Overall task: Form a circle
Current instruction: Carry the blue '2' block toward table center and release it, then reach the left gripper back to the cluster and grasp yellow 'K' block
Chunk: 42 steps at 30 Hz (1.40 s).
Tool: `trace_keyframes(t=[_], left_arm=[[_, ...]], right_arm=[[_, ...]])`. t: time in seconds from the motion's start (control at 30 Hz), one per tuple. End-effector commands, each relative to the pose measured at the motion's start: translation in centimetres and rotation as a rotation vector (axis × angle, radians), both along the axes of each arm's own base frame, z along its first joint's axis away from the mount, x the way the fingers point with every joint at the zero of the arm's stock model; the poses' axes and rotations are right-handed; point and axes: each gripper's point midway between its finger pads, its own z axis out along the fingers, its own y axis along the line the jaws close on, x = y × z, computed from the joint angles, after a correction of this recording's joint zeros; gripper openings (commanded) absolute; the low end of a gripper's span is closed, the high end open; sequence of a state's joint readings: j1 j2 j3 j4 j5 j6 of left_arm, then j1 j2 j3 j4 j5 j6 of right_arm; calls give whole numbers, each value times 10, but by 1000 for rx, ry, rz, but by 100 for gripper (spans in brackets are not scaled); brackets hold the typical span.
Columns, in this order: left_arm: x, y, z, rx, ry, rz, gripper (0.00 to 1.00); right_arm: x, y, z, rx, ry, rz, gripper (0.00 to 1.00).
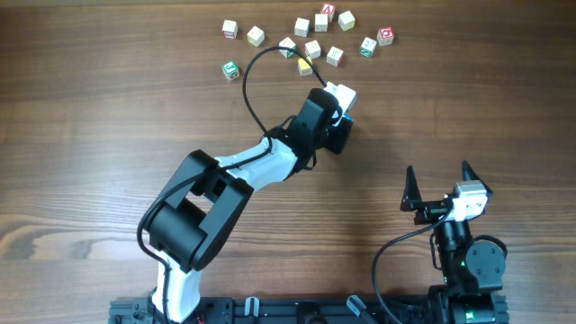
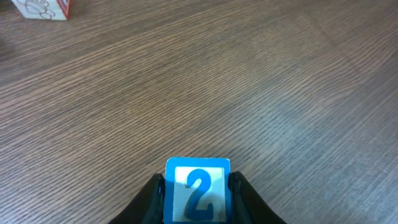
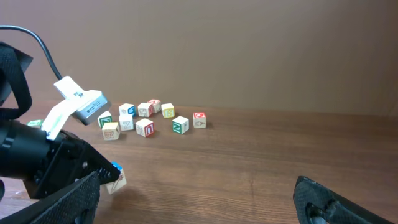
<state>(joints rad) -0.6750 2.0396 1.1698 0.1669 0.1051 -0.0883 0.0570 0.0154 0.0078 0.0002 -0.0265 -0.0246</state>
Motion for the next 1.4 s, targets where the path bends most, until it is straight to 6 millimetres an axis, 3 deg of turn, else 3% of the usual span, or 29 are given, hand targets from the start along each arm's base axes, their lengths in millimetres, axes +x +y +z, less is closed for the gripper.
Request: trace_keyframes(t=[0.0, 0.13, 0.27, 0.33, 0.47, 0.57, 0.67, 0.73, 0.77, 0.97, 1.07, 1.17, 1.3, 1.37], left_arm=[[2, 6, -28, 33, 22, 22, 25], [0, 5, -39, 40, 32, 19, 28], [4, 1, -33, 20, 8, 18, 47], [8, -5, -22, -10, -24, 16, 56], [14, -9, 4, -43, -65, 16, 64], [19, -8, 37, -81, -113, 24, 67], [31, 5, 81, -126, -182, 63, 74], [42, 17, 118, -172, -236, 96, 92], [51, 31, 154, -210, -278, 132, 100], [80, 81, 234, -172, -254, 233, 100], [90, 110, 258, -149, -234, 289, 100], [103, 131, 253, -141, -230, 333, 100], [124, 122, 203, -145, -154, 302, 100], [135, 114, 168, -152, -98, 300, 100]], right_arm=[[-1, 2, 1, 2, -7, 16, 100], [-1, 2, 1, 2, -7, 16, 100], [-1, 2, 1, 2, -7, 16, 100], [-1, 2, 1, 2, -7, 16, 100], [-1, 2, 1, 2, -7, 16, 100], [-1, 2, 1, 2, -7, 16, 100], [-1, 2, 1, 2, -7, 16, 100], [-1, 2, 1, 2, -7, 16, 99], [-1, 2, 1, 2, -7, 16, 100], [-1, 2, 1, 2, -7, 16, 100], [-1, 2, 1, 2, -7, 16, 100], [-1, 2, 1, 2, -7, 16, 100], [-1, 2, 1, 2, -7, 16, 100], [-1, 2, 1, 2, -7, 16, 100]])
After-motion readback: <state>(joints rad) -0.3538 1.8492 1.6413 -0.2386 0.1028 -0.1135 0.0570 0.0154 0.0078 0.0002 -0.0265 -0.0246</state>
